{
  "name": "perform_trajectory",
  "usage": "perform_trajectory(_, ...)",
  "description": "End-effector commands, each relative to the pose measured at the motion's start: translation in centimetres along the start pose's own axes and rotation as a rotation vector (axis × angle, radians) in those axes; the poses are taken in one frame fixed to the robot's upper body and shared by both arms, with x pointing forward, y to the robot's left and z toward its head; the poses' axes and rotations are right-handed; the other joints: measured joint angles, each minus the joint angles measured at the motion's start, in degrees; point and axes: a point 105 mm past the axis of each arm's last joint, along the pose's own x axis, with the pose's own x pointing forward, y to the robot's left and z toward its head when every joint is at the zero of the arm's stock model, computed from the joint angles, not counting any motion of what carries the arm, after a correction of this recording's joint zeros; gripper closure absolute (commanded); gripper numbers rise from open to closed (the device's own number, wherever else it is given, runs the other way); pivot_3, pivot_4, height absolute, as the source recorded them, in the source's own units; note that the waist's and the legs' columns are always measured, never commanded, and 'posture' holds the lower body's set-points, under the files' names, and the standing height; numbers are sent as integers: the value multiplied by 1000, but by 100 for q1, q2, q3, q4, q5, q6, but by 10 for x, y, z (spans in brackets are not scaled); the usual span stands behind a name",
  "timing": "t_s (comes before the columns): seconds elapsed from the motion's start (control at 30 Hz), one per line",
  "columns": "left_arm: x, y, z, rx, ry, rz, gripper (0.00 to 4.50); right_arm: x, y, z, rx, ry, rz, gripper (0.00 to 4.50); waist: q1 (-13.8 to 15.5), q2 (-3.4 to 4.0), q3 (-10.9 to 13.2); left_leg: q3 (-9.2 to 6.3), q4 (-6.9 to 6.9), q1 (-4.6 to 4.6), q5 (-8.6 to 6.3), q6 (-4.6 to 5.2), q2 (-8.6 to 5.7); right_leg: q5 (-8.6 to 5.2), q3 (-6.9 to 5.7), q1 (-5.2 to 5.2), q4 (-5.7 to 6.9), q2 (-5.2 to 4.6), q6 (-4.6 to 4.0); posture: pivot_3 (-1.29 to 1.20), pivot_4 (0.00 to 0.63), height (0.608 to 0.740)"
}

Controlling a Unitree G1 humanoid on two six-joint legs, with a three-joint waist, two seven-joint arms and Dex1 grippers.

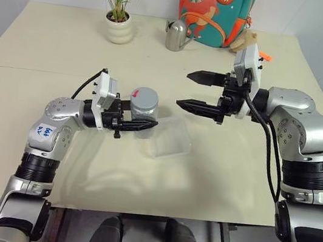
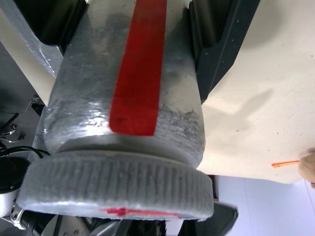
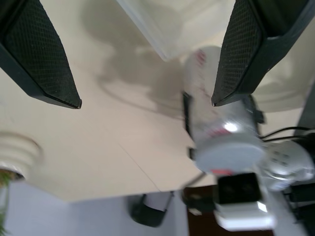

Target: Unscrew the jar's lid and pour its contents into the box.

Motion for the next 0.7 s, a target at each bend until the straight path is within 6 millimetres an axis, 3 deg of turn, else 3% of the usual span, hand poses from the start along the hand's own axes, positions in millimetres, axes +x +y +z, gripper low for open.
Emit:
perform_trajectory(0.03,-1,-2,10,49,-13,-11,2587,8,14,26,-46,-75,60,57,-9,0,0,0,1,0,0,0,0,0,0,0,0,0,1,0,150,740)
perform_trajectory(0.2,0,-2,9,47,-11,-10,2587,26,25,30,-34,-76,104,57,-6,0,0,0,5,0,0,0,0,1,3,0,2,0,2,0,150,740)
perform_trajectory(0.43,1,-3,8,43,-13,-15,2587,53,33,19,-8,-35,134,57,-10,0,0,0,5,1,0,1,0,1,4,0,4,0,2,0,150,740)
perform_trajectory(0.7,2,-4,8,44,-17,-16,2587,62,35,20,-5,-45,152,57,-5,0,0,0,4,0,-1,2,0,1,4,0,3,0,2,0,150,740)
